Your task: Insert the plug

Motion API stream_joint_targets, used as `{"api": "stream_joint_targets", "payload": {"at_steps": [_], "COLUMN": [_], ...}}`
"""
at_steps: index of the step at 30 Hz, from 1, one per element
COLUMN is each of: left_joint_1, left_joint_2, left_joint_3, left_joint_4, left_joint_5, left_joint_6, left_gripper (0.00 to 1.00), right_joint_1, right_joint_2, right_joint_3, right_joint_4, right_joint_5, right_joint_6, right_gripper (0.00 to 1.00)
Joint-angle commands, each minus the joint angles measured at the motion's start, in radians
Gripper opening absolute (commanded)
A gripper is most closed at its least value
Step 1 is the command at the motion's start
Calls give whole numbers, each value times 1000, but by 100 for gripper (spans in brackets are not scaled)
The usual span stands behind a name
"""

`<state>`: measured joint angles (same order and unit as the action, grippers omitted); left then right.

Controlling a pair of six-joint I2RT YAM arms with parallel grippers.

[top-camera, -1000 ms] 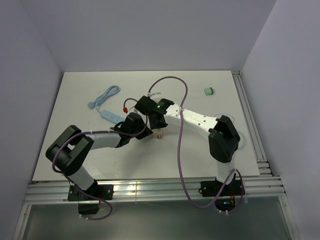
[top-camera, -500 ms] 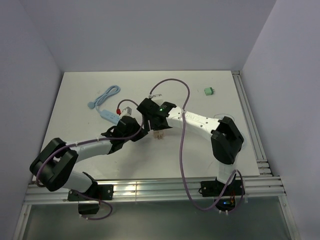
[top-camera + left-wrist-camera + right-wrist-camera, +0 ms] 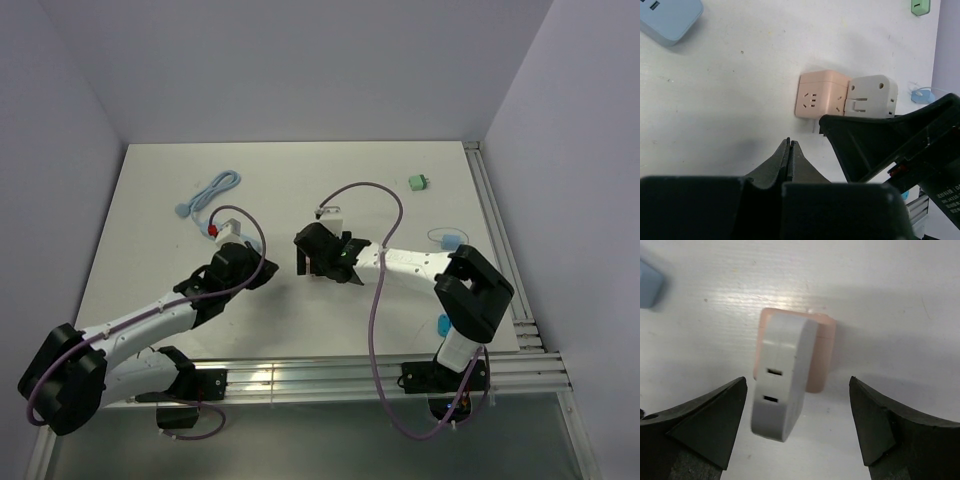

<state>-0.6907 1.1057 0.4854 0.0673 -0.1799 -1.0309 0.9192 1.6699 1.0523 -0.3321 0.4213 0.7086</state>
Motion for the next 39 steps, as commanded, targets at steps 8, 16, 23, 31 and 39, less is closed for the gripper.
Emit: {"api": "stream_joint_targets", "payload": {"at_steps": [8, 16, 23, 31, 39], "left_joint_1": [-3, -3, -4, -3, -3], "left_joint_2": [-56, -67, -69, -87, -81], "left_joint_3": [-18, -18, -18, -18, -11], "left_joint_4": [-41, -43, -43, -63, -64], "left_joint_5": [-18, -20, -16, -27, -23], "left_joint_6": [32, 35, 32, 37, 32], "left_gripper": [0, 0, 0, 0, 0], "right_joint_1": [29, 32, 30, 21, -40], "right_joint_2": [34, 83, 125, 111, -22], "right_joint_3": [24, 61, 98, 71, -82], "right_joint_4": [162, 96, 51, 106, 278], "right_joint_5": [83, 140, 177, 91, -145], "right_joint_6": [20, 75, 86, 69, 35], "right_gripper": [86, 79, 72, 33, 0]}}
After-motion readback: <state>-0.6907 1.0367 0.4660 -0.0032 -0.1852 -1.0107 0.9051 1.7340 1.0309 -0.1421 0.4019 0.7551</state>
